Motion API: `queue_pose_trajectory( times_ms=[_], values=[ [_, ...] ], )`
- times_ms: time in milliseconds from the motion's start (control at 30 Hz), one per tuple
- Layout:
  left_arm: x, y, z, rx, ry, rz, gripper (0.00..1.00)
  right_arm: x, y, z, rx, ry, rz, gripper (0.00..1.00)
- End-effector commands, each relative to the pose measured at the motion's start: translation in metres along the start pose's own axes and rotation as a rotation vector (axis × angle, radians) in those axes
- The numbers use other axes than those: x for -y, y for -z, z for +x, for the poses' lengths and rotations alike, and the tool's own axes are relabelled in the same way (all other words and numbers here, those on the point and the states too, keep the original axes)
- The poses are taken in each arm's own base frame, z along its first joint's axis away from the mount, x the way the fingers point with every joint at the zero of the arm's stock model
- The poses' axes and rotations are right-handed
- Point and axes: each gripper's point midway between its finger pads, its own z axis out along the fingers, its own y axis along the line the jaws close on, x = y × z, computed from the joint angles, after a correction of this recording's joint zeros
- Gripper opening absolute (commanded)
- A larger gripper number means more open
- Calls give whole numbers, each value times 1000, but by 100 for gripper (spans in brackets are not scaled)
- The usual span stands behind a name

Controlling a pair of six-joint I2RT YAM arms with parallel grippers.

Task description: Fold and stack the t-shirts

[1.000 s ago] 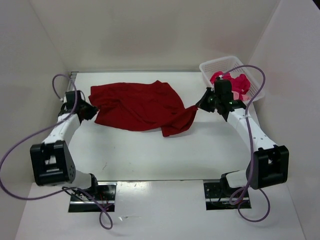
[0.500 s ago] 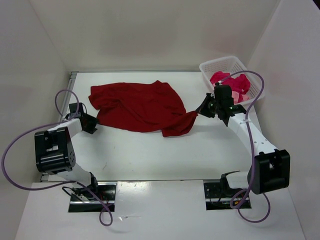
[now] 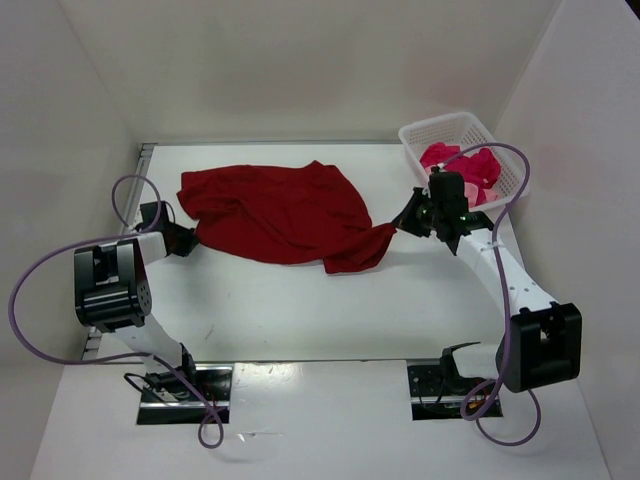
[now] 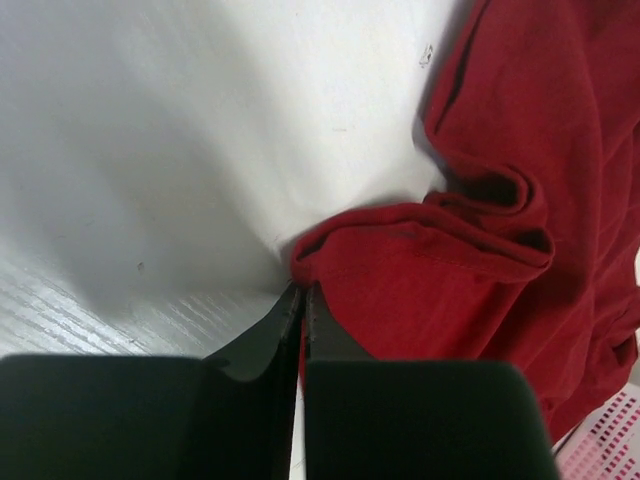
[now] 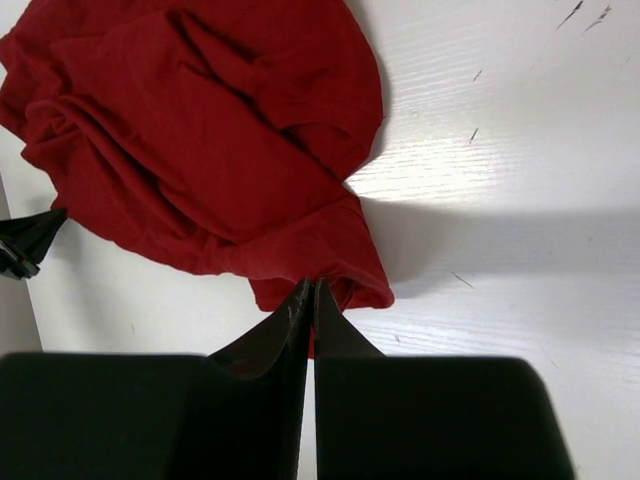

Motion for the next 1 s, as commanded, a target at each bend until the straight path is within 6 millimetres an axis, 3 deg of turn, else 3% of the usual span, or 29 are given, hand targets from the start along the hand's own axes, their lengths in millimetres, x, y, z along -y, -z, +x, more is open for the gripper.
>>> queue_pose_trajectory(
  times_ms=[0, 67, 100, 133, 167, 200, 233, 267, 300, 333, 400, 467, 533, 567, 600, 633, 667, 700, 767, 800, 833, 867, 900, 933, 967],
  values=[
    [5, 7, -5, 6, -44, -3, 1, -4, 8, -13, 54, 9, -18, 5],
    [27, 31, -19, 40, -103, 44, 0, -6, 11, -20, 73, 19, -5, 5],
    [36, 42, -22, 46, -128, 72, 0, -13, 22, -32, 103, 35, -8, 5],
    [55, 68, -30, 82, -155, 135, 0, -15, 34, -45, 152, 47, 10, 5],
    [56, 83, -31, 86, -186, 136, 0, -17, 43, -55, 185, 61, 24, 5],
    [62, 99, -29, 83, -208, 169, 0, -33, 62, -75, 247, 80, 7, 3],
    [83, 132, -37, 129, -233, 247, 0, -33, 76, -84, 279, 85, 39, 3],
    [81, 147, -32, 114, -257, 246, 0, -53, 106, -105, 361, 104, 5, 1],
    [88, 164, -33, 124, -273, 275, 0, -59, 123, -115, 403, 103, 0, 0],
    [109, 196, -39, 157, -286, 353, 0, -65, 137, -119, 429, 106, -8, 0],
    [116, 223, -38, 154, -319, 379, 0, -88, 179, -142, 533, 109, -68, 0],
    [135, 264, -40, 180, -345, 452, 0, -112, 221, -159, 620, 116, -139, 0],
    [147, 294, -41, 202, -368, 510, 0, -127, 252, -166, 673, 122, -192, 0],
    [153, 304, -39, 200, -378, 533, 0, -140, 287, -174, 732, 133, -229, 0],
    [171, 336, -48, 260, -390, 601, 0, -150, 300, -175, 748, 137, -253, 0],
    [180, 355, -52, 293, -409, 632, 0, -154, 312, -177, 761, 144, -257, 0],
    [189, 371, -57, 319, -422, 656, 0, -167, 343, -187, 829, 140, -303, 0],
    [211, 411, -68, 387, -445, 722, 0, -170, 352, -189, 843, 128, -319, 0],
    [227, 443, -83, 474, -450, 757, 0, -184, 371, -192, 862, 137, -384, 0],
    [237, 445, -90, 486, -460, 764, 0, -189, 362, -196, 846, 142, -385, 0],
    [249, 466, -97, 537, -462, 805, 0, -191, 359, -199, 844, 142, -384, 0],
    [254, 468, -100, 542, -462, 810, 0, -194, 358, -203, 851, 142, -389, 0],
    [264, 458, -107, 541, -462, 809, 0, -193, 341, -209, 834, 145, -357, 0],
    [268, 450, -110, 536, -461, 804, 0, -195, 341, -218, 865, 156, -349, 0],
    [272, 427, -114, 508, -458, 774, 0, -194, 328, -223, 860, 162, -325, 0]
  ],
)
